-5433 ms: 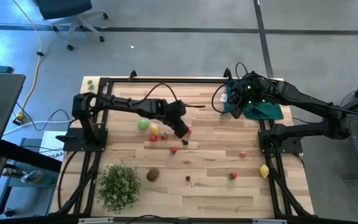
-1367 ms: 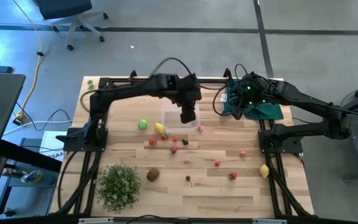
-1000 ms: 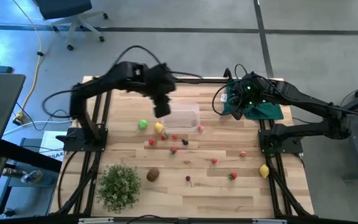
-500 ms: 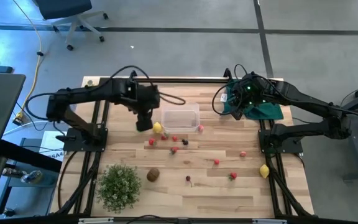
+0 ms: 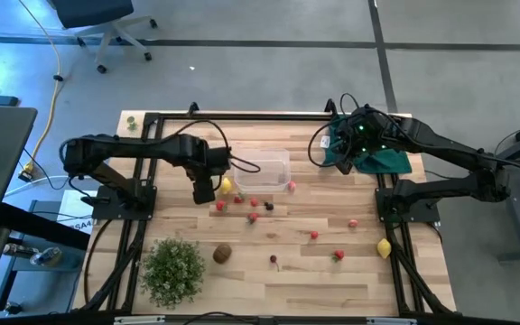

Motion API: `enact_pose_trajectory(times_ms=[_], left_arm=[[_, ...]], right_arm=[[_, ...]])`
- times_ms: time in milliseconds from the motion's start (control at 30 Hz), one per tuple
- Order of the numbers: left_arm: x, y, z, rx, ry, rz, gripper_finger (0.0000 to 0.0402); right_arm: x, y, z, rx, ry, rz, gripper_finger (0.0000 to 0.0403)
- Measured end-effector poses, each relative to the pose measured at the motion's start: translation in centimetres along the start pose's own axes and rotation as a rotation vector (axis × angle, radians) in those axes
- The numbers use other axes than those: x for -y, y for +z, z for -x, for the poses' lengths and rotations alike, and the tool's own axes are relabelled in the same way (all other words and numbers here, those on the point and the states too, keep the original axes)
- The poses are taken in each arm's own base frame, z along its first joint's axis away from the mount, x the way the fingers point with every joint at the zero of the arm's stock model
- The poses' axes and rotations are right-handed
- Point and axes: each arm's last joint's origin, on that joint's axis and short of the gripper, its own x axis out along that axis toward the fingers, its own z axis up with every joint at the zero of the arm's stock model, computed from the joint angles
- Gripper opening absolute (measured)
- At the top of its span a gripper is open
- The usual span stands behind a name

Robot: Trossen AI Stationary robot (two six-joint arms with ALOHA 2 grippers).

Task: Pick and placing Produce into tupperware
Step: Put the green cabbage into the transparent bin

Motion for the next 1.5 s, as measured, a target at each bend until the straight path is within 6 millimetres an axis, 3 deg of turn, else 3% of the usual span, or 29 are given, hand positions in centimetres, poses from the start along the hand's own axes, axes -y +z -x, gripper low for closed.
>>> enact_pose_trajectory(times_ms=[300,667,833,1167,1500], left_arm=[[0.2,-0.4,-2.8,0.02,0.01,-0.043,0.0122],[-0.3,-0.2,-3.0,0.054,0.168,-0.015,0.0122],[-0.1,0.4,-3.6,0.065,0.161,-0.007,0.0122],[0.3,1.5,-6.5,-0.022,0.165,0.098,0.0122],[-1.4,1.5,-7.1,-0.08,0.086,0.201,0.0124]], right_arm=[[0.0,0.0,0.0,0.0,0.0,0.0,0.0],[0.0,0.0,0.0,0.0,0.0,-0.001,0.0],[0.0,0.0,0.0,0.0,-0.001,0.0,0.0],[0.0,0.0,0.0,0.002,-0.001,0.0,0.0],[0.0,0.0,0.0,0.003,-0.001,0.0,0.0]])
